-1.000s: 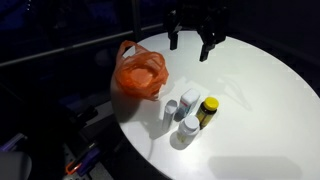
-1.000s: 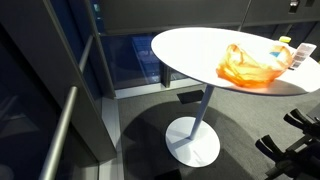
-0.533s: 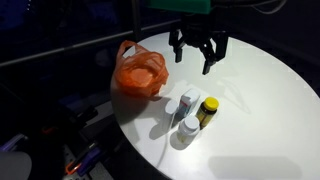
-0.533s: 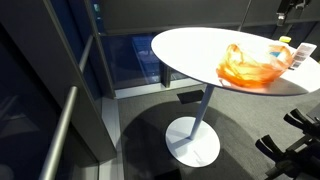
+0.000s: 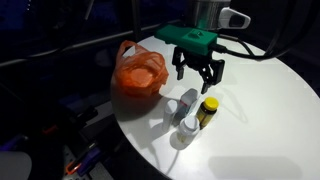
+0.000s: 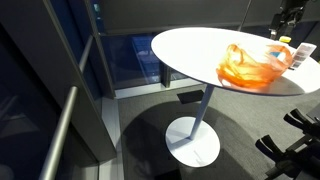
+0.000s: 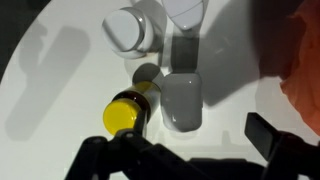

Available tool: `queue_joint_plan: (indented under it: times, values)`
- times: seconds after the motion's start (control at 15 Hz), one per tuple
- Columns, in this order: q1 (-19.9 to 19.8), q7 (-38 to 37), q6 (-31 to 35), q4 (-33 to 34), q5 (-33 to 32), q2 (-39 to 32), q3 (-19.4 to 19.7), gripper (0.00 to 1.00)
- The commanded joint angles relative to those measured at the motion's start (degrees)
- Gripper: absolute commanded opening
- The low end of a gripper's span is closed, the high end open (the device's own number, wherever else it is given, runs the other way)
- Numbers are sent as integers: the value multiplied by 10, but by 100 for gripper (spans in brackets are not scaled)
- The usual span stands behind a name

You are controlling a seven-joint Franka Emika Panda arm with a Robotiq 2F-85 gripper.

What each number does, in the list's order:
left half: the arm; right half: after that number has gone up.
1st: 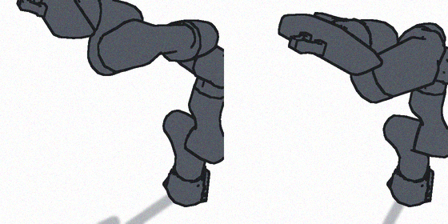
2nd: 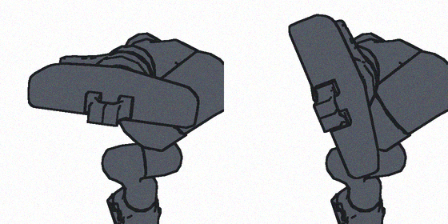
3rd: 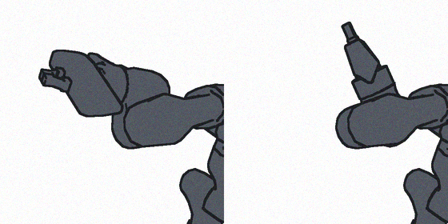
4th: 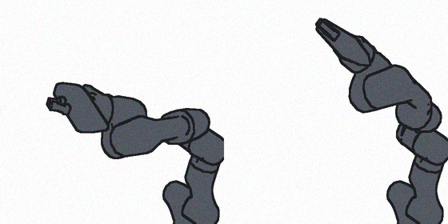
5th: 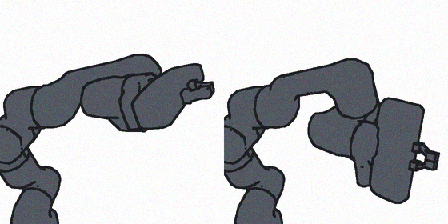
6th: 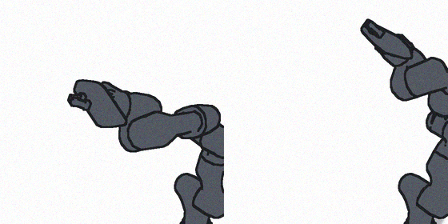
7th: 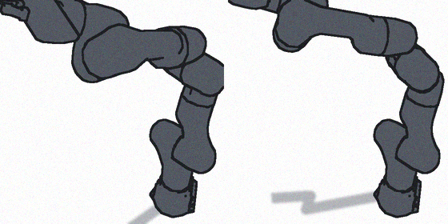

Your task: Put the blue container in the plastic bag

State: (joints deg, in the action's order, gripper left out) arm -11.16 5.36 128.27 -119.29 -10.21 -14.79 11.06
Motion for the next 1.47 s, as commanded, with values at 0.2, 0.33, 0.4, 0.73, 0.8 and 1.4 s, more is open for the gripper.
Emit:
queue_joint_plan:
  times: [0.2, 0.33, 0.4, 0.73, 0.8, 1.4]
  values:
    - [-14, 10, 39, 2, 31, -31, -4, 100]
    - [-15, 14, 38, 1, 42, -35, -6, 100]
    - [-15, 15, 36, 0, 46, -35, -7, 100]
    - [-12, 9, 30, -2, 47, -36, -5, 100]
    - [-11, 7, 29, -2, 45, -37, -5, 100]
    - [-13, 9, 25, -1, 47, -42, -5, 58]
